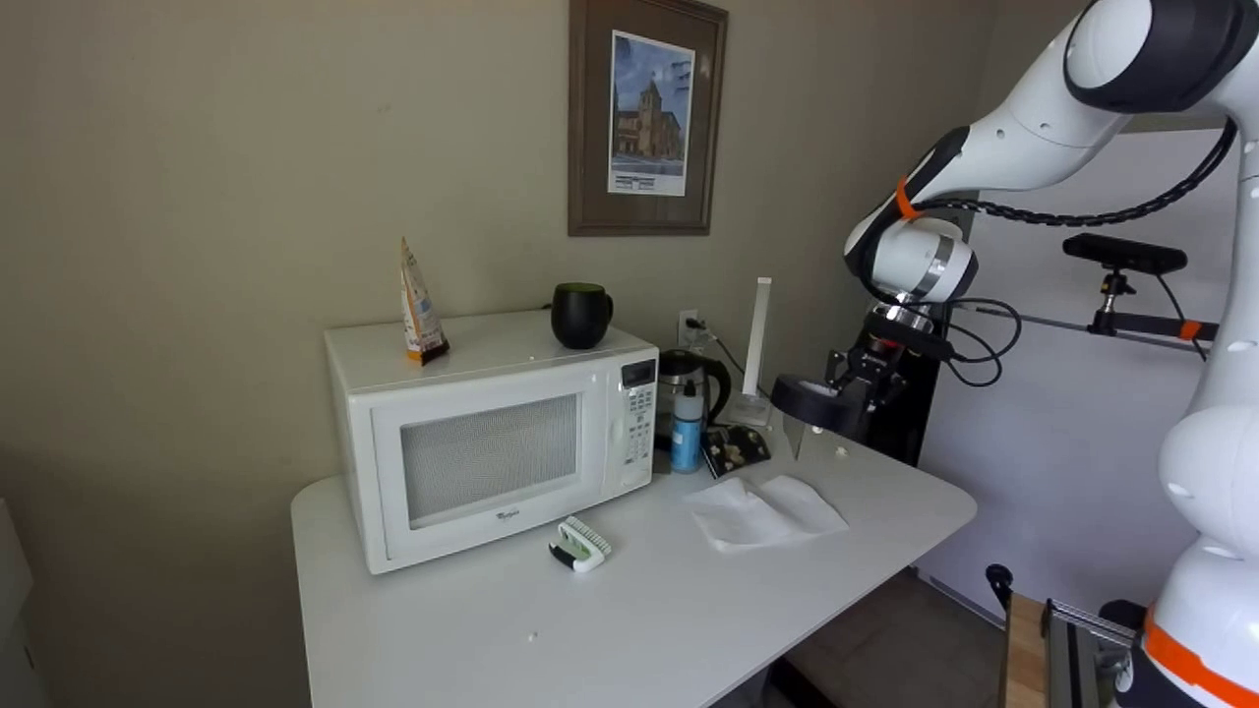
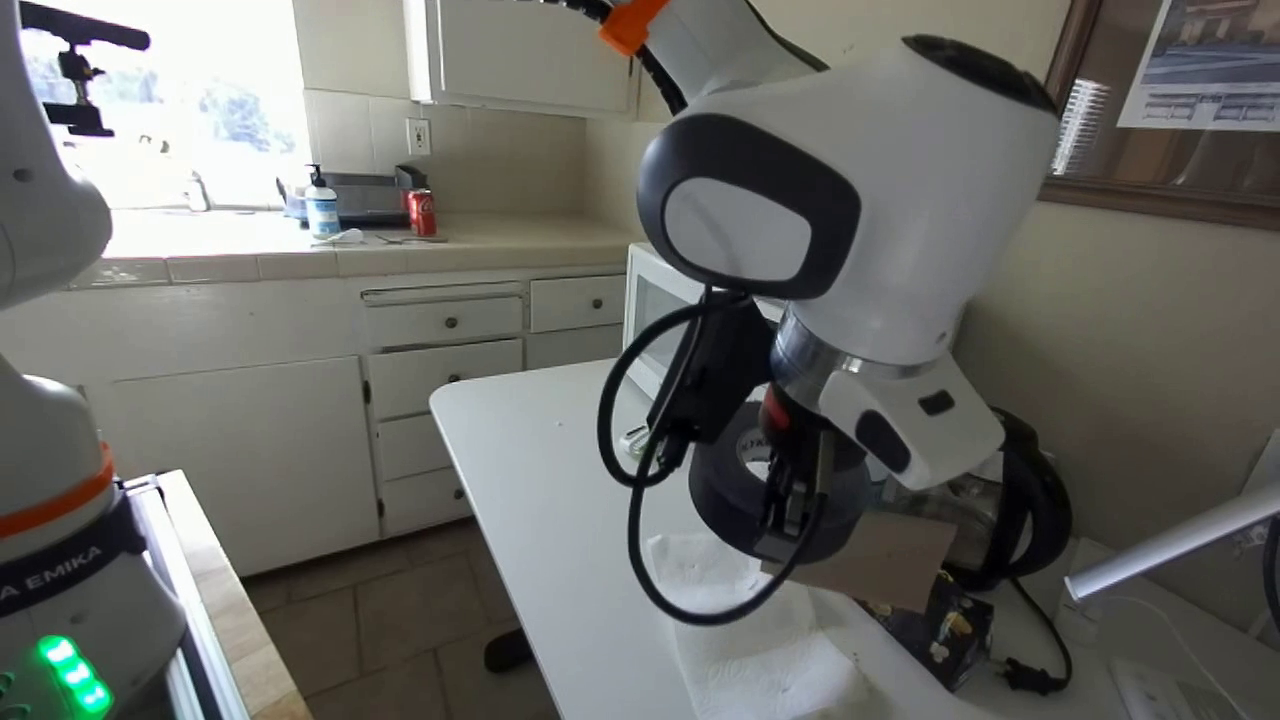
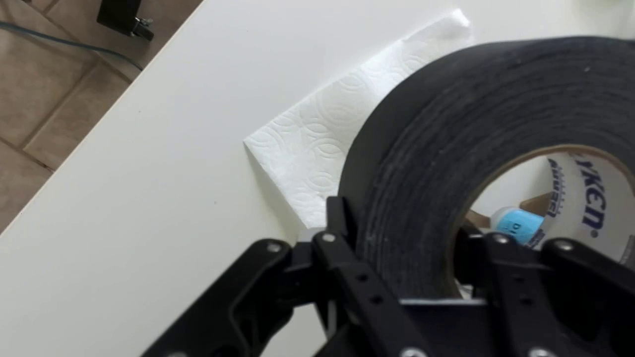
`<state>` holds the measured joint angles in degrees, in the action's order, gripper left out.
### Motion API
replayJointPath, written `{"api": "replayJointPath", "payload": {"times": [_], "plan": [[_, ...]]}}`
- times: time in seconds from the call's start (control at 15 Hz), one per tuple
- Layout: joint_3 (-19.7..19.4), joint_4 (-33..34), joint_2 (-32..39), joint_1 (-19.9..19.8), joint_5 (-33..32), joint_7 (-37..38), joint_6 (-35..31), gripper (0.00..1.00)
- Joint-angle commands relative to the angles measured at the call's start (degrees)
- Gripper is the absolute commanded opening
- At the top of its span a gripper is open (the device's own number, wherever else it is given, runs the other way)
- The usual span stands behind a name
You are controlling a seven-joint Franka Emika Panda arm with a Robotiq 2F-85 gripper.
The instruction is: Move the black masking tape to the left
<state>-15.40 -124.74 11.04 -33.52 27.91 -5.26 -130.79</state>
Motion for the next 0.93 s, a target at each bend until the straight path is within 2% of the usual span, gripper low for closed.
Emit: {"api": "replayJointPath", "payload": {"times": [0.0, 0.07, 0.13, 0.33, 0.67, 0.73, 0.87], "plan": [[-0.9, -5.1, -10.6, 2.7, 2.4, -6.8, 0.4, 0.22], [-1.2, -5.4, -12.5, 3.4, 3.1, -8.8, 1.8, 0.22], [-2.4, -2.1, -5.7, 3.9, 1.2, -5.1, 0.4, 0.47], [-2.9, -4.1, -10.2, 5.5, 1.6, -7.0, 0.7, 0.47], [-3.2, -5.0, -10.7, 5.5, 1.6, -7.6, 0.7, 0.47], [-3.2, -5.0, -10.7, 5.5, 1.6, -7.6, 0.7, 0.22], [-3.2, -5.5, -10.7, 6.7, 2.3, -8.4, 0.1, 0.22]]}}
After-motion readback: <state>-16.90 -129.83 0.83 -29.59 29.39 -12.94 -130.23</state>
